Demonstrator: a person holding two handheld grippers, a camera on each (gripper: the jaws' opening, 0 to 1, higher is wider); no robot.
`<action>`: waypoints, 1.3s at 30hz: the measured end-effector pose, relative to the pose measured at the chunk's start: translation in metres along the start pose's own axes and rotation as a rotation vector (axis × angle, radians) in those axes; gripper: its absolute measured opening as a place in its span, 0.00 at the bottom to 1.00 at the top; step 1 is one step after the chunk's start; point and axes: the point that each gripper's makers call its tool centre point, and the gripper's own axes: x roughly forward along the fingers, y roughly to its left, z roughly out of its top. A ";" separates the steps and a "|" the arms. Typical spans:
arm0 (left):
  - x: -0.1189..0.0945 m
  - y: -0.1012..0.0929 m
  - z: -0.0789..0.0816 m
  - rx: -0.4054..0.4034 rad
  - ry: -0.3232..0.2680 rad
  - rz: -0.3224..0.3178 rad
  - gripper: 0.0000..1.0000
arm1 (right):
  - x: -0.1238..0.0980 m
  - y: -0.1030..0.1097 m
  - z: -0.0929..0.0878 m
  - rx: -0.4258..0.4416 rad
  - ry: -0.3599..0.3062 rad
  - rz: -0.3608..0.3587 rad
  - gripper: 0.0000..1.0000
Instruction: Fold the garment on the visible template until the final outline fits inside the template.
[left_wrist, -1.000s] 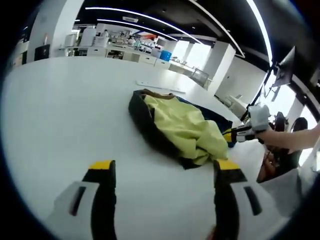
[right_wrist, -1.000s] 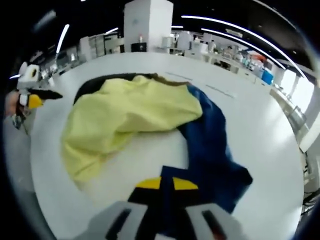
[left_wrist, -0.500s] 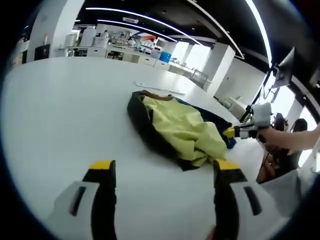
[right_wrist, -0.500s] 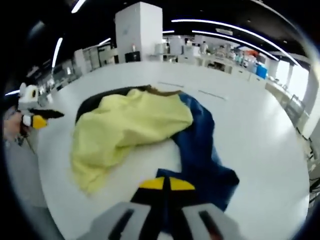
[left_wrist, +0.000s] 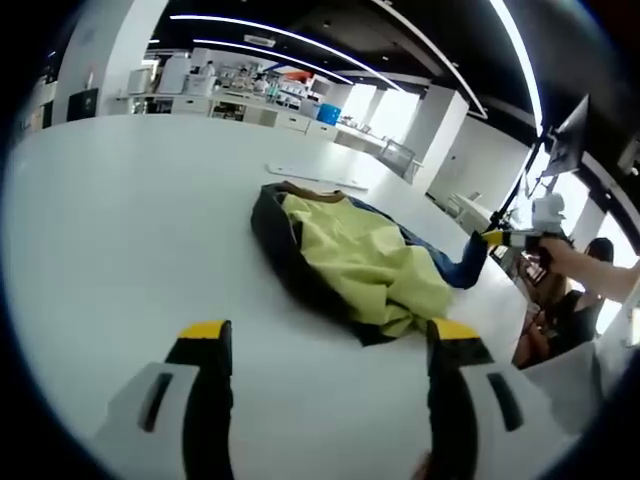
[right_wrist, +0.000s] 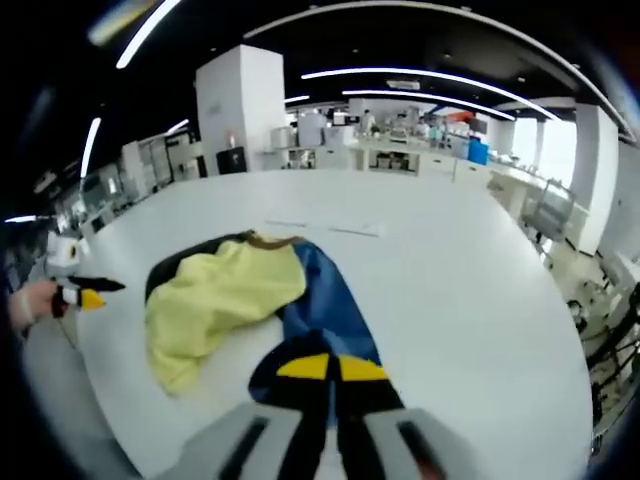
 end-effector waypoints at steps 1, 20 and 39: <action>0.000 0.000 0.000 0.000 0.000 0.000 0.77 | -0.001 -0.006 0.002 0.009 -0.006 -0.011 0.00; 0.002 0.003 -0.002 -0.008 0.020 0.021 0.76 | -0.013 -0.133 0.034 0.194 -0.154 -0.195 0.00; 0.008 0.008 -0.016 -0.040 0.052 0.051 0.76 | 0.014 -0.208 0.011 0.260 -0.104 -0.299 0.00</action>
